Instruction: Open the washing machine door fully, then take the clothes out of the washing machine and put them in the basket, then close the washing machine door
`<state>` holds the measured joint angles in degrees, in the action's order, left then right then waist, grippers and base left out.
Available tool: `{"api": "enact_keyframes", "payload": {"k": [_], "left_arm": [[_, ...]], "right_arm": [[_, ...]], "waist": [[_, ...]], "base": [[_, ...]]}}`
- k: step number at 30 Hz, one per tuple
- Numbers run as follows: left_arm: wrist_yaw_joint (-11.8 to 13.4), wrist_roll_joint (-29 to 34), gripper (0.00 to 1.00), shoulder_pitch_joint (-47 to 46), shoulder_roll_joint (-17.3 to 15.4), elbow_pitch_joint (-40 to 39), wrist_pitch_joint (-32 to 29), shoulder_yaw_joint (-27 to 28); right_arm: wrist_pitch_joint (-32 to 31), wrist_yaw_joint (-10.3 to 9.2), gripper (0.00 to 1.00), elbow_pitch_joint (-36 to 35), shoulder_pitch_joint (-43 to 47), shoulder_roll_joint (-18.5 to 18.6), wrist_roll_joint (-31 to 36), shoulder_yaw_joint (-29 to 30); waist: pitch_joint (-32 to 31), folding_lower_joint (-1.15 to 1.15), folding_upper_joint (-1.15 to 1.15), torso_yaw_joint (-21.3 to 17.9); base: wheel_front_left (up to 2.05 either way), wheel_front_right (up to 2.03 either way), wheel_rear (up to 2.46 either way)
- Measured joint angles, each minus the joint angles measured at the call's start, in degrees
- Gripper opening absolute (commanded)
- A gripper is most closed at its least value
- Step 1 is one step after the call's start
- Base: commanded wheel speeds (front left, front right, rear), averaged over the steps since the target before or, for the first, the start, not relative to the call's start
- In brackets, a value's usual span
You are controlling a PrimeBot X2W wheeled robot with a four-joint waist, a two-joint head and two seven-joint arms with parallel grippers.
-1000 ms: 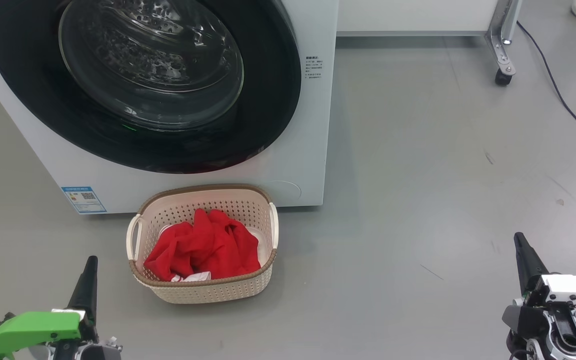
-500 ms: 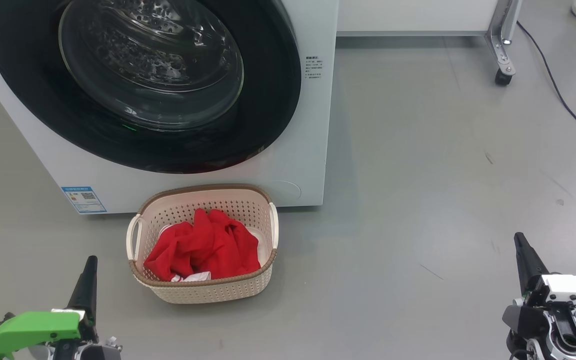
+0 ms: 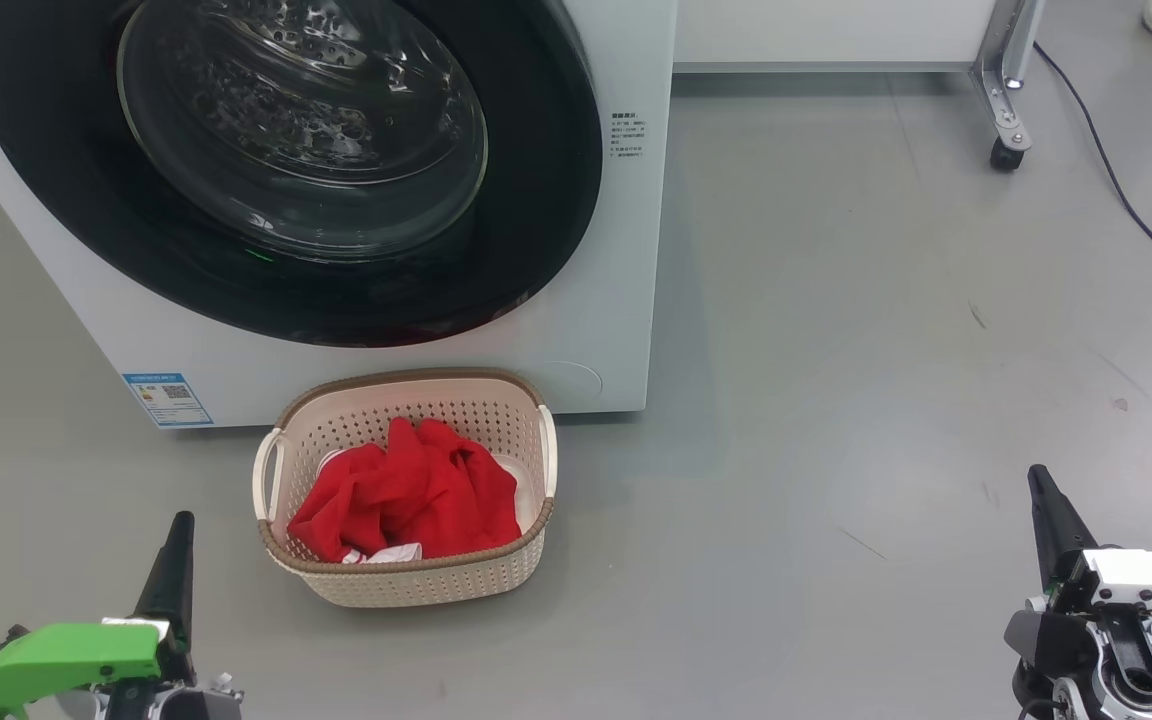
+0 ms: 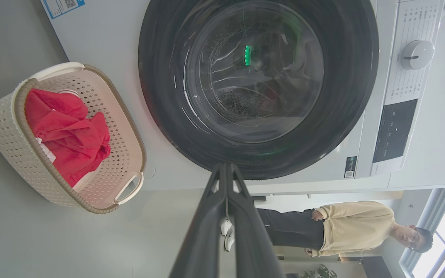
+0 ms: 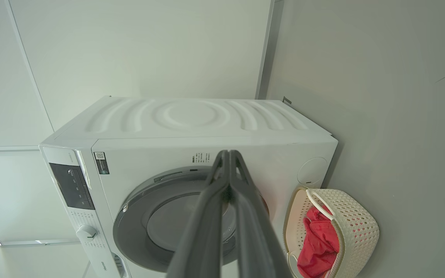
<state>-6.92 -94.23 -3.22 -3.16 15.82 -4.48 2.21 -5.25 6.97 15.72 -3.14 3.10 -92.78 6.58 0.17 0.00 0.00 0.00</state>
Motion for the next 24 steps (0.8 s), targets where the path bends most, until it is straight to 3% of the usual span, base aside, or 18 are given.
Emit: {"api": "enact_keyframes", "payload": {"k": [24], "left_arm": [[0.0, 0.0, 0.00, 0.0, 0.0, 0.0, 0.0, 0.1]], "right_arm": [[0.0, 0.00, 0.00, 0.0, 0.0, -0.1, 0.0, 0.0]], "waist": [[0.0, 0.00, 0.00, 0.0]], "base": [[0.00, 0.00, 0.00]]}}
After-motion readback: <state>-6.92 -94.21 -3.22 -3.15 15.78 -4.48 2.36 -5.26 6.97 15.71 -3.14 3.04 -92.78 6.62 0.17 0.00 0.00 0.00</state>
